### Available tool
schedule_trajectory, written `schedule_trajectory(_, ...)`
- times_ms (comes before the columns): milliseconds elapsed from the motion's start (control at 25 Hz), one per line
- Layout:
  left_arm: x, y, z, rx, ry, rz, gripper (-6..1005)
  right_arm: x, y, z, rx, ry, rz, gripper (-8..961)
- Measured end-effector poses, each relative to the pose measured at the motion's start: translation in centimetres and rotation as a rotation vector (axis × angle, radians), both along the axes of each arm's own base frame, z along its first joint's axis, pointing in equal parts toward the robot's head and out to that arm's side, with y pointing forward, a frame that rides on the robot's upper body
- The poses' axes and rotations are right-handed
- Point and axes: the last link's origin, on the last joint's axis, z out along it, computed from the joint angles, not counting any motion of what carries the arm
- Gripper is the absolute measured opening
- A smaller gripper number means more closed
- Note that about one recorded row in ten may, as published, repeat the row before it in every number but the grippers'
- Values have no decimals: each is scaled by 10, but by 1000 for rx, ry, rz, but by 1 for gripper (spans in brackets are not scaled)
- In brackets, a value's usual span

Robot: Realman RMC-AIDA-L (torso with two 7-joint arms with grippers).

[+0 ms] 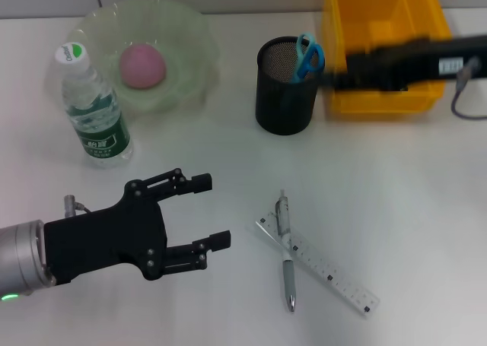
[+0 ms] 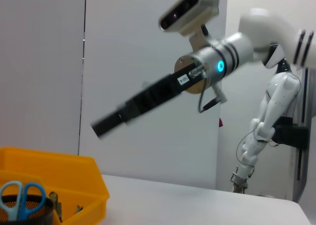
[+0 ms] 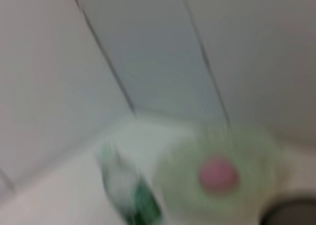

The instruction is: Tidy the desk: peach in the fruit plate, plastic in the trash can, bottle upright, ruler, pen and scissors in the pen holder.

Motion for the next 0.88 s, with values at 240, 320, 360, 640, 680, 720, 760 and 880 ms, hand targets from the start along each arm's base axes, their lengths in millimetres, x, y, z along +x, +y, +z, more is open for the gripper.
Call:
schedule_trajectory(240, -3, -1, 2, 4, 9, 9, 789, -30, -7, -7, -237, -389, -16, 813)
schedule_trajectory(320, -3, 0, 3, 3, 11, 7, 789, -41, -9, -15, -313, -456, 27, 812)
schedule_trajectory(360, -3, 1, 3, 3, 11, 6, 789, -46, -8, -19, -339, -482, 46, 812)
schedule_trajectory(640, -3, 3, 3, 4, 16, 10, 789, -53, -1, -55, -433, -631, 88, 812)
schedule_trajectory(680, -4, 3, 3, 4, 18, 13, 789, -53, -1, -59, -430, -638, 96, 811)
schedule_trajectory(720, -4, 3, 3, 5, 20, 16, 789, -53, 0, -64, -424, -644, 102, 811)
schedule_trajectory(760, -5, 3, 2, 6, 23, 20, 789, -53, 0, -69, -422, -650, 107, 811)
schedule_trajectory(880, -6, 3, 2, 8, 28, 27, 789, -52, 1, -84, -423, -669, 107, 811)
